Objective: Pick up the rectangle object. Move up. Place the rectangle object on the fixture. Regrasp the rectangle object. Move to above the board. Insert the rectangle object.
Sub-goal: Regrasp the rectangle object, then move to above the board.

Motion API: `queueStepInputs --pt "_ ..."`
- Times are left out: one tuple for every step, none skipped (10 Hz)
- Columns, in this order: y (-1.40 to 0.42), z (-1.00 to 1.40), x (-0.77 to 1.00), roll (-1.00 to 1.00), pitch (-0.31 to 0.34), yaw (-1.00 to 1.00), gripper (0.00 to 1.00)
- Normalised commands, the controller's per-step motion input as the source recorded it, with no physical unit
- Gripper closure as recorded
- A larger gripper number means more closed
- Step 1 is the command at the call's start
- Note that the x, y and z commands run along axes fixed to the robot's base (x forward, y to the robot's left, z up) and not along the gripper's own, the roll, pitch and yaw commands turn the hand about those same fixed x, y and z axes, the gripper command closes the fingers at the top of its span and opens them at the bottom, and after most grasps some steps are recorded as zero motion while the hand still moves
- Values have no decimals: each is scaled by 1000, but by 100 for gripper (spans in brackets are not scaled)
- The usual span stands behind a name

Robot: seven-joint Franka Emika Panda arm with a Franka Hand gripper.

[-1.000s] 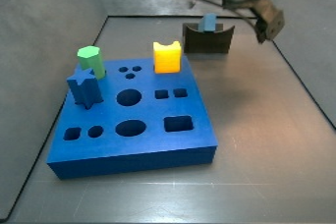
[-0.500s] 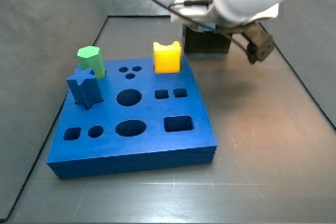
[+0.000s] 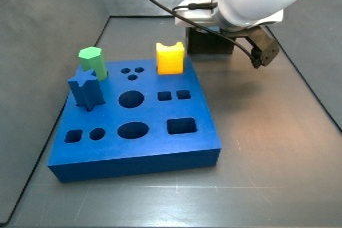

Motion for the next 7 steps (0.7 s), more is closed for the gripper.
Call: queueStepInputs --pt "6 -181 13 66 78 23 0" --pt "0 -833 0 0 0 0 100" --pt "-125 1000 191 -1000 122 62 100" --pt "-123 1000 188 -1000 145 60 100" --pt "-119 1000 178 -906 155 38 100" --pt "-104 1000 166 -637 82 49 100" --pt "-105 1000 163 -461 33 60 100"
